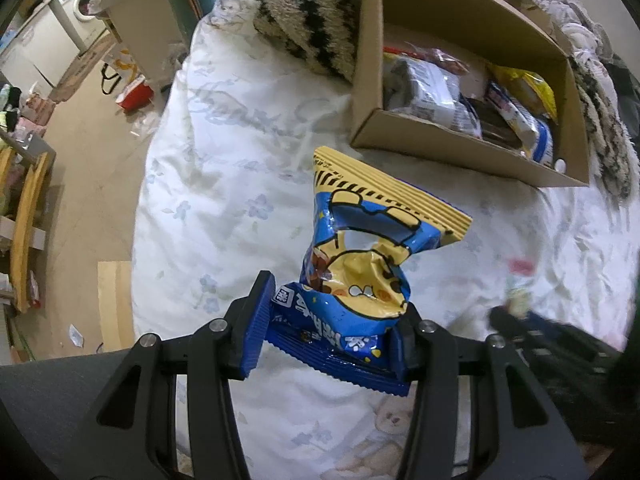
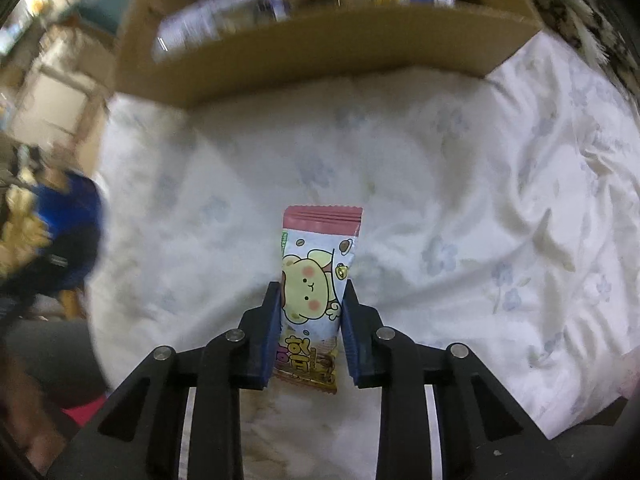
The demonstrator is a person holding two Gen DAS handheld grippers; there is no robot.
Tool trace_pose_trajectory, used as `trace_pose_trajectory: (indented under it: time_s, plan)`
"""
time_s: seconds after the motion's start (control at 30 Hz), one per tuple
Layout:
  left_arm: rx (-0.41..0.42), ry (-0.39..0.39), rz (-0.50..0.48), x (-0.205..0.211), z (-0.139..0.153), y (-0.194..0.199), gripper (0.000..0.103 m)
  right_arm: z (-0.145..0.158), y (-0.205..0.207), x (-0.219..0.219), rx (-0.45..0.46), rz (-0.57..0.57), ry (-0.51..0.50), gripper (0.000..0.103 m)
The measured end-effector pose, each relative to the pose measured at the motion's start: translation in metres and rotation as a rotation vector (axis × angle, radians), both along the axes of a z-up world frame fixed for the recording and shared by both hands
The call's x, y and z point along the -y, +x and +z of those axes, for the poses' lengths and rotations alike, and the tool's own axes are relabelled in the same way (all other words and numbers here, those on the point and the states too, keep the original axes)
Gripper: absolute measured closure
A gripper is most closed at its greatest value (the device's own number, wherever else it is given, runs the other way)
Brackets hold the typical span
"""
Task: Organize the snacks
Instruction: 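Carry both snacks over the box and release them inside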
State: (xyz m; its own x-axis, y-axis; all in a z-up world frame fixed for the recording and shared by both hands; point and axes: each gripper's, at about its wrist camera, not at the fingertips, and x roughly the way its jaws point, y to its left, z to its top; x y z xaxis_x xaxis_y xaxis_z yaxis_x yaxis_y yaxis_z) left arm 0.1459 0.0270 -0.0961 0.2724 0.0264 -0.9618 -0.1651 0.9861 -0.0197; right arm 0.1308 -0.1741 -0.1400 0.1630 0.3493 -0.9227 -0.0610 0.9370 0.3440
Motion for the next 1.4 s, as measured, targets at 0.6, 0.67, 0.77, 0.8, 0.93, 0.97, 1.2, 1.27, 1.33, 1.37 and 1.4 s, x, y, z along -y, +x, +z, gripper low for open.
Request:
trace_pose_trajectory:
  time_s: [0.6, 0.67, 0.77, 0.8, 0.93, 0.97, 1.2, 1.27, 1.33, 1.37, 1.4]
  plan:
    - [0.168, -0.011, 0.039, -0.004, 0.056, 0.012, 0.058, 0.11, 0.008, 0.056, 0.384, -0.149, 0.191, 0.074]
    - [0.185, 0.002, 0.031, 0.002, 0.066, 0.021, 0.058, 0.123, 0.016, 0.072, 0.422, -0.177, 0.202, 0.074]
    - [0.253, 0.058, -0.01, 0.017, 0.083, 0.036, 0.058, 0.131, 0.03, 0.091, 0.439, -0.207, 0.195, 0.074]
    - [0.266, 0.06, -0.015, 0.021, 0.087, 0.042, 0.058, 0.131, 0.037, 0.097, 0.441, -0.221, 0.193, 0.074]
    - [0.277, 0.041, -0.031, 0.035, 0.091, 0.063, 0.058, 0.128, 0.061, 0.106, 0.436, -0.251, 0.177, 0.074]
    - [0.281, 0.042, -0.041, 0.04, 0.091, 0.068, 0.058, 0.126, 0.069, 0.107, 0.433, -0.25, 0.179, 0.074]
    - [0.271, 0.031, -0.09, 0.075, 0.08, 0.108, 0.058, 0.111, 0.112, 0.097, 0.411, -0.196, 0.153, 0.074]
    - [0.268, 0.034, -0.098, 0.083, 0.076, 0.117, 0.058, 0.102, 0.124, 0.092, 0.393, -0.173, 0.123, 0.074]
    - [0.261, 0.039, -0.11, 0.092, 0.07, 0.127, 0.057, 0.093, 0.132, 0.088, 0.38, -0.159, 0.104, 0.074]
    - [0.256, 0.042, -0.113, 0.096, 0.067, 0.13, 0.057, 0.089, 0.135, 0.087, 0.376, -0.157, 0.099, 0.074]
    - [0.25, 0.05, -0.116, 0.099, 0.062, 0.134, 0.057, 0.085, 0.139, 0.087, 0.369, -0.154, 0.093, 0.074]
